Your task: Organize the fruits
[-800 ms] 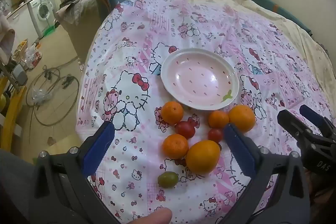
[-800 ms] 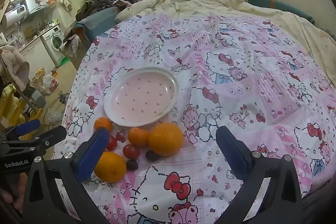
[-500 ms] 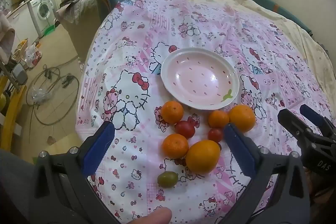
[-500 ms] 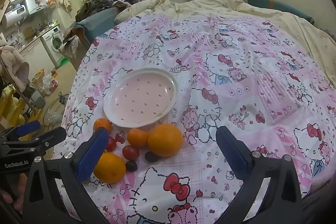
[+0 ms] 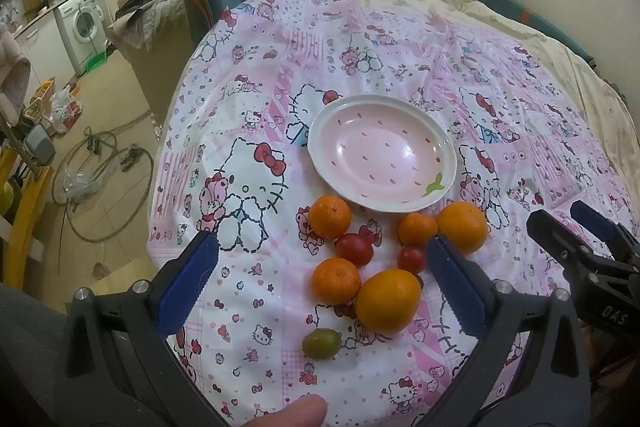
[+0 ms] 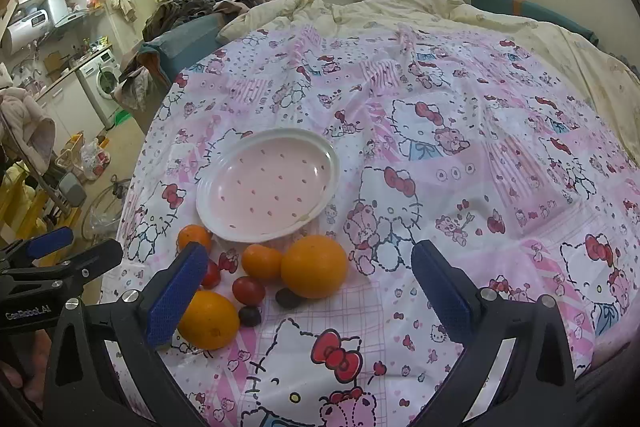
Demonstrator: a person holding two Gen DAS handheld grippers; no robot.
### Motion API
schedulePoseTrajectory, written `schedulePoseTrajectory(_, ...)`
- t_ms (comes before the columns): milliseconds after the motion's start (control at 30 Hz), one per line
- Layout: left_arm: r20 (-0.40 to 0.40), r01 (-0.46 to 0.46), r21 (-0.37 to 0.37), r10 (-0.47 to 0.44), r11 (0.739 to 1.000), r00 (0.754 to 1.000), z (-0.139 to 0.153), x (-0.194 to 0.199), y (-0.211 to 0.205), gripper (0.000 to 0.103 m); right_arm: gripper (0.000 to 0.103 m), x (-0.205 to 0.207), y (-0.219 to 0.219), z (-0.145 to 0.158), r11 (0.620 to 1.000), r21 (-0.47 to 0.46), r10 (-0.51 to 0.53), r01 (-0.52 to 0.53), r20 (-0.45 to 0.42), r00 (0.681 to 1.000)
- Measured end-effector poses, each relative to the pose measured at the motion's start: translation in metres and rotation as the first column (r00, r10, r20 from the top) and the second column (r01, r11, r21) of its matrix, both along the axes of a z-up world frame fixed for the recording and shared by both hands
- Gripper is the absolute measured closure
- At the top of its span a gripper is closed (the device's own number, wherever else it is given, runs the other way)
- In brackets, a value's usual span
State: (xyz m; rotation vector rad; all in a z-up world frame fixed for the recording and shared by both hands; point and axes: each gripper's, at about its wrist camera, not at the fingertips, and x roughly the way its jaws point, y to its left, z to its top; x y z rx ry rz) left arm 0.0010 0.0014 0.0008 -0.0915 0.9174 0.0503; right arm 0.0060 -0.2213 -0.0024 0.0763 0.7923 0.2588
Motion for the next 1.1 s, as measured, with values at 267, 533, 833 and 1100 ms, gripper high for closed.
schedulePoseTrajectory(267, 0.0, 0.001, 0.005, -0.001, 1.0, 1.0, 0.0035, -0.0003, -0.0021, 0.001, 0.0, 0.0, 0.001, -0.0029, 1.0, -0.007, -0.008, 0.008, 0.004, 1.0)
schedulePoseTrajectory(533, 0.002, -0.002, 0.008, 0.002, 1.0, 1.0, 0.0031, -0.0008, -0.0022, 0.001, 0.0, -0.0002, 0.0002, -0.0031, 1.0, -0.005, -0.006, 0.006, 0.005, 1.0)
schedulePoseTrajectory(833, 0.003, -0.018, 0.012, 0.018, 1.0, 1.0, 0.0061, 0.0003, 0.0022, 0.001, 0.0, -0.0006, 0.0008, -0.0018, 1.0, -0.003, -0.009, 0.009, 0.005, 1.0)
schedulePoseTrajectory(1100, 0.005, -0.015, 0.014, 0.015, 1.0, 1.0, 0.0036, -0.0011, 0.0026, 0.001, 0.0, -0.0005, 0.0013, -0.0015, 1.0, -0.002, -0.006, 0.006, 0.005, 1.0)
